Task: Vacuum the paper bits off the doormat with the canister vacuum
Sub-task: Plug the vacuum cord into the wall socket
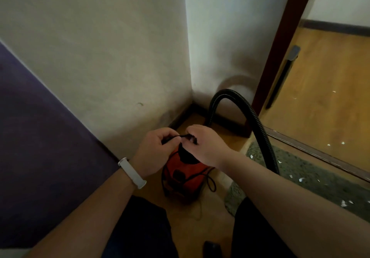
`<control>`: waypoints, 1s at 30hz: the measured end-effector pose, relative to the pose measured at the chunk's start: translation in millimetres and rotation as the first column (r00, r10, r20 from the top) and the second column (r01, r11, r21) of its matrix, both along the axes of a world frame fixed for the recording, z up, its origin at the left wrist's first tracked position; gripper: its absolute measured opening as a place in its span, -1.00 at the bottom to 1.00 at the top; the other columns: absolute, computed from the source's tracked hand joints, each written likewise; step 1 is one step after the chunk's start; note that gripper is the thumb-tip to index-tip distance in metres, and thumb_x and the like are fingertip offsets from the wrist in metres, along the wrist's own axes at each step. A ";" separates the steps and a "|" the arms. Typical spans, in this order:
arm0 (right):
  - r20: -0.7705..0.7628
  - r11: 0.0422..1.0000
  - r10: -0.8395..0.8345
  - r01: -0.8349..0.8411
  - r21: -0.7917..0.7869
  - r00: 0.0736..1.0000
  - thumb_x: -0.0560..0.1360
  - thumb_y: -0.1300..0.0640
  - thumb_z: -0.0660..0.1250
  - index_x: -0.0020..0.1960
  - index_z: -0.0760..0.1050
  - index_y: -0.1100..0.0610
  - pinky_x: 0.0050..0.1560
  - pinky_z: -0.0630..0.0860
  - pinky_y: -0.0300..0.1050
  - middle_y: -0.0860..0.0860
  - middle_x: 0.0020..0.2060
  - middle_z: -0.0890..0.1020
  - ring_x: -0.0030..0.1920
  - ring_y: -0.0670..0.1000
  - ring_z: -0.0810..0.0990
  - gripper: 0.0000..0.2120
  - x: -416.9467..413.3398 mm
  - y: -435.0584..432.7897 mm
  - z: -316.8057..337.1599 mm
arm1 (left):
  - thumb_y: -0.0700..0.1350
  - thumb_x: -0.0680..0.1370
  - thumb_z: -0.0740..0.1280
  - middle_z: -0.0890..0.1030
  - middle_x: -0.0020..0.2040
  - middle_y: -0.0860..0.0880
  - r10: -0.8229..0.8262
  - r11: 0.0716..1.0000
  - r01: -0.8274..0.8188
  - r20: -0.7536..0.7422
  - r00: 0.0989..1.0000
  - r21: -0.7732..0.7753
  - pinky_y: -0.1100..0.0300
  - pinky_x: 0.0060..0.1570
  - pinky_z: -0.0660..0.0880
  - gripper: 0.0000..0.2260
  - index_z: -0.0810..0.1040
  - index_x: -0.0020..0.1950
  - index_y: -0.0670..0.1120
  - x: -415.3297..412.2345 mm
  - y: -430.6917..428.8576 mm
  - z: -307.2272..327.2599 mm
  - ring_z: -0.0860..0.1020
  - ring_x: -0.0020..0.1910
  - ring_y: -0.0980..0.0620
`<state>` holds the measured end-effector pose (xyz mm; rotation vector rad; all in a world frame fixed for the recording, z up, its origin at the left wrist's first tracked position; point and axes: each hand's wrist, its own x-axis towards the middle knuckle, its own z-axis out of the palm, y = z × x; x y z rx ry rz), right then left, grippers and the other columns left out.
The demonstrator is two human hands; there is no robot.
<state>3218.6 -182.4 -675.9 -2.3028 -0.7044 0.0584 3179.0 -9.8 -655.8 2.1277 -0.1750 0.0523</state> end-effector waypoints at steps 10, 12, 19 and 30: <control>-0.033 0.988 -0.142 0.140 -0.066 0.989 0.60 0.08 0.25 -0.32 0.30 -0.05 -0.25 0.24 -0.23 -0.08 -0.25 0.40 -0.24 -0.13 0.38 -0.67 -13.8 -41.5 -31.3 | 0.04 0.56 0.30 0.66 -0.09 -0.14 -0.179 0.960 0.086 -0.351 0.919 -0.265 0.01 0.07 0.57 -0.71 0.65 -0.01 -0.16 2.7 -16.0 -46.5 0.63 -0.05 -0.09; -0.042 0.987 -0.155 0.153 -0.054 0.987 0.59 0.10 0.28 -0.32 0.33 0.03 -0.25 0.28 -0.17 -0.04 -0.25 0.41 -0.25 -0.12 0.38 -0.68 -16.4 -51.4 -33.8 | 0.00 0.59 0.29 0.67 -0.05 -0.11 -0.132 0.974 0.048 -0.380 0.916 -0.223 -0.03 0.12 0.57 -0.77 0.64 0.02 -0.13 17.2 -23.8 -60.7 0.64 -0.03 -0.04; -0.121 0.979 -0.190 0.197 0.048 0.974 0.56 0.17 0.35 -0.35 0.33 -0.08 -0.28 0.34 -0.29 -0.07 -0.27 0.41 -0.28 -0.13 0.40 -0.63 -20.9 -81.2 -36.0 | 0.23 0.52 0.27 0.44 0.34 0.09 -0.171 0.942 0.264 -0.381 0.909 0.207 -0.01 0.29 0.46 -0.48 0.35 0.45 0.11 85.0 -55.3 -120.9 0.46 0.27 0.06; -0.172 0.954 -0.290 0.299 0.030 0.941 0.51 0.11 0.42 -0.19 0.55 0.06 -0.07 0.48 -0.20 -0.09 -0.20 0.55 -0.13 -0.12 0.53 -0.88 -9.0 -128.3 -50.2 | 0.16 0.63 0.16 0.42 -0.39 -0.07 -0.254 0.920 0.354 -0.436 0.863 0.165 0.09 -0.35 0.35 -0.55 0.50 -0.12 -0.23 95.3 -79.5 -135.2 0.38 -0.45 0.02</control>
